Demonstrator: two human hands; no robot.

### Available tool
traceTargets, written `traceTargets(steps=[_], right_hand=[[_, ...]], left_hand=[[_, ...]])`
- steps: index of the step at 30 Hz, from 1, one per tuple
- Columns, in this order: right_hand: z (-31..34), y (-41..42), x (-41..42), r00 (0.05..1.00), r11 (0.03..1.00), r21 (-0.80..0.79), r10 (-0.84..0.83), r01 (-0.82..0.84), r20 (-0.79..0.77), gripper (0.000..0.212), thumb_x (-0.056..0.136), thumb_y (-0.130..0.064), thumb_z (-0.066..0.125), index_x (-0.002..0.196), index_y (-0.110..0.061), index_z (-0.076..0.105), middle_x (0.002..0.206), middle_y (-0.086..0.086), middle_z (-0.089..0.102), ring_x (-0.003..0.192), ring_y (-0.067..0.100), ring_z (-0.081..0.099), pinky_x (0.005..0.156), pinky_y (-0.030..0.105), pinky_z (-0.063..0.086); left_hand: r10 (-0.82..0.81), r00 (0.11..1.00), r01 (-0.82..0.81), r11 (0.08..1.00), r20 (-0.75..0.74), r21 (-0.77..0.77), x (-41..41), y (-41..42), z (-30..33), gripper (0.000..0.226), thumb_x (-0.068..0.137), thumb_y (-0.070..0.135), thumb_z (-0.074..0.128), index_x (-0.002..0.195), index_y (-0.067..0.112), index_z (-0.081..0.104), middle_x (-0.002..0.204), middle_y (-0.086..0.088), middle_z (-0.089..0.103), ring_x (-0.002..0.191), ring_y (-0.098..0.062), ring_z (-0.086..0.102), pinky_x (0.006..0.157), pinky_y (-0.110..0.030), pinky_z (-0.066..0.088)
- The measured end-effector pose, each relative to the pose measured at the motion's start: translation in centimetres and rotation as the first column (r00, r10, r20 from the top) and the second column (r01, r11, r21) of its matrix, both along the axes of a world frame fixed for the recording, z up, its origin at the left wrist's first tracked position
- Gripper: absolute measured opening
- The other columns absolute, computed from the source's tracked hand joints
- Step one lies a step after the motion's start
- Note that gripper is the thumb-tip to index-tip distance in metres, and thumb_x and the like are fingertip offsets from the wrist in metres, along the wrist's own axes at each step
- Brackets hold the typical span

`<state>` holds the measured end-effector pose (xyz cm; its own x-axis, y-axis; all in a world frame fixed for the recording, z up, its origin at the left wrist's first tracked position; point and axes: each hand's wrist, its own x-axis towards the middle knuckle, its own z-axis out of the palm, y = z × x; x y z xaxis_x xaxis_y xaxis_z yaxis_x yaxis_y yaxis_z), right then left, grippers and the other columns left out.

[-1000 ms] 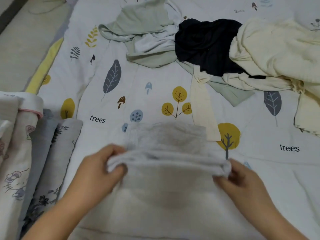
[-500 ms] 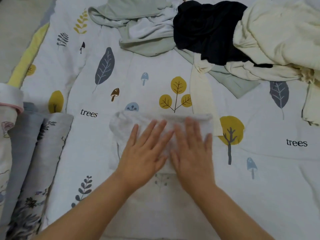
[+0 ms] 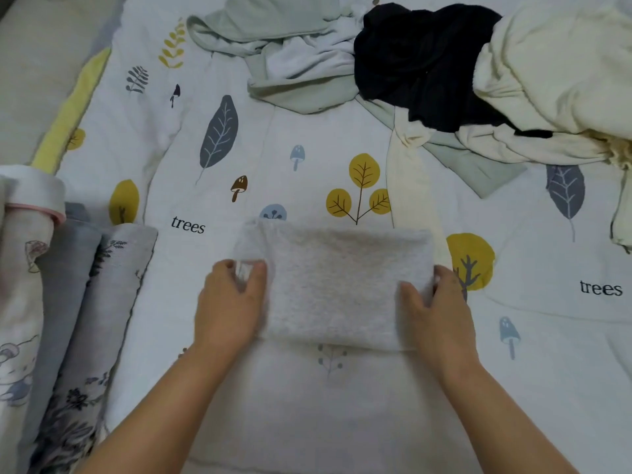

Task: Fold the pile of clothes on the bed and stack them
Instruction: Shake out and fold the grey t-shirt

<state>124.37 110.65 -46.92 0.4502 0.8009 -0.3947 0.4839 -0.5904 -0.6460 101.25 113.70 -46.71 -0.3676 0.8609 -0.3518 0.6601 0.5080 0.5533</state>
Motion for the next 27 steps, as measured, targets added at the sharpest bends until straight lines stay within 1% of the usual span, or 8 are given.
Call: traceTargets(steps=[3,6,8,11,14,18,23,27], right_hand=[[0.0,1.0,0.2,1.000,0.992,-0.124,-0.003,-0.001,-0.025,0.048,0.086,-0.040,0.059,0.122,-0.010,0.048,0.113,0.007,0.062,0.107,0.029,0.056,0.087,0.037,0.044],[0.2,1.8,0.4,0.979,0.987,-0.155,-0.064,0.033,-0.195,0.031,0.081,-0.035,0.067,0.103,-0.015,0.062,0.101,0.004,0.068,0.098,0.027,0.063,0.090,0.042,0.050],[0.4,2.0,0.3,0.922,0.988,-0.137,-0.114,0.068,-0.369,0.009,0.079,-0.024,0.072,0.085,-0.019,0.066,0.090,0.003,0.070,0.088,0.025,0.067,0.085,0.044,0.054],[0.5,1.8,0.4,0.888,0.992,-0.096,-0.113,0.078,-0.445,0.007,0.079,-0.016,0.071,0.082,-0.021,0.067,0.090,0.003,0.071,0.083,0.023,0.068,0.078,0.040,0.056],[1.2,1.2,0.7,0.869,0.996,-0.054,-0.092,0.076,-0.485,0.008,0.080,-0.013,0.070,0.083,-0.019,0.067,0.086,0.001,0.073,0.073,0.015,0.070,0.062,0.028,0.054],[3.5,0.3,1.3,0.855,0.995,-0.029,-0.094,0.092,-0.510,0.009,0.079,-0.011,0.071,0.084,-0.018,0.068,0.079,-0.002,0.074,0.071,0.016,0.071,0.066,0.033,0.056],[9.3,-0.6,1.6,0.848,0.997,0.019,-0.051,0.072,-0.528,0.011,0.079,-0.014,0.071,0.085,-0.022,0.067,0.077,-0.006,0.074,0.066,0.014,0.071,0.059,0.029,0.053],[14.9,-0.8,1.2,0.862,0.998,0.056,0.038,-0.011,-0.506,0.005,0.079,-0.014,0.070,0.083,-0.017,0.069,0.076,-0.001,0.074,0.066,0.017,0.070,0.055,0.030,0.054]], left_hand=[[0.032,0.992,-0.023,0.997,0.121,-0.070,1.0,0.6,0.1,0.055,0.075,0.062,0.057,0.099,0.013,0.045,0.087,0.006,0.053,0.081,-0.018,0.054,0.060,-0.027,0.037],[0.068,0.972,-0.030,0.985,0.225,-0.167,0.7,1.5,-0.2,0.068,0.067,0.053,0.074,0.115,0.011,0.050,0.107,0.002,0.059,0.100,-0.022,0.058,0.082,-0.033,0.048],[0.089,0.953,-0.030,0.978,0.288,-0.204,0.4,2.1,-0.2,0.045,0.069,0.041,0.079,0.099,0.017,0.057,0.099,0.002,0.063,0.095,-0.021,0.061,0.084,-0.034,0.050],[0.258,0.776,-0.081,0.946,0.576,-0.315,0.1,2.3,0.5,0.031,0.071,0.024,0.079,0.095,0.013,0.063,0.094,-0.004,0.070,0.082,-0.018,0.067,0.066,-0.028,0.053],[0.367,0.617,-0.094,0.913,0.696,-0.397,0.1,1.7,1.1,0.032,0.076,0.016,0.072,0.105,0.009,0.063,0.095,-0.009,0.072,0.078,-0.020,0.070,0.058,-0.028,0.055],[0.373,0.521,-0.106,0.921,0.768,-0.375,0.0,0.1,2.9,0.021,0.077,0.011,0.067,0.098,0.010,0.064,0.078,-0.003,0.074,0.066,-0.016,0.071,0.050,-0.025,0.055],[0.296,0.465,-0.124,0.955,0.834,-0.269,-0.5,-2.3,8.5,0.042,0.061,0.020,0.071,0.102,0.013,0.064,0.090,-0.003,0.074,0.078,-0.018,0.072,0.059,-0.028,0.058],[0.254,0.418,-0.206,0.962,0.872,-0.181,-1.1,-4.5,13.9,0.039,0.062,0.017,0.069,0.101,0.016,0.063,0.089,-0.002,0.075,0.077,-0.017,0.072,0.057,-0.026,0.057]])
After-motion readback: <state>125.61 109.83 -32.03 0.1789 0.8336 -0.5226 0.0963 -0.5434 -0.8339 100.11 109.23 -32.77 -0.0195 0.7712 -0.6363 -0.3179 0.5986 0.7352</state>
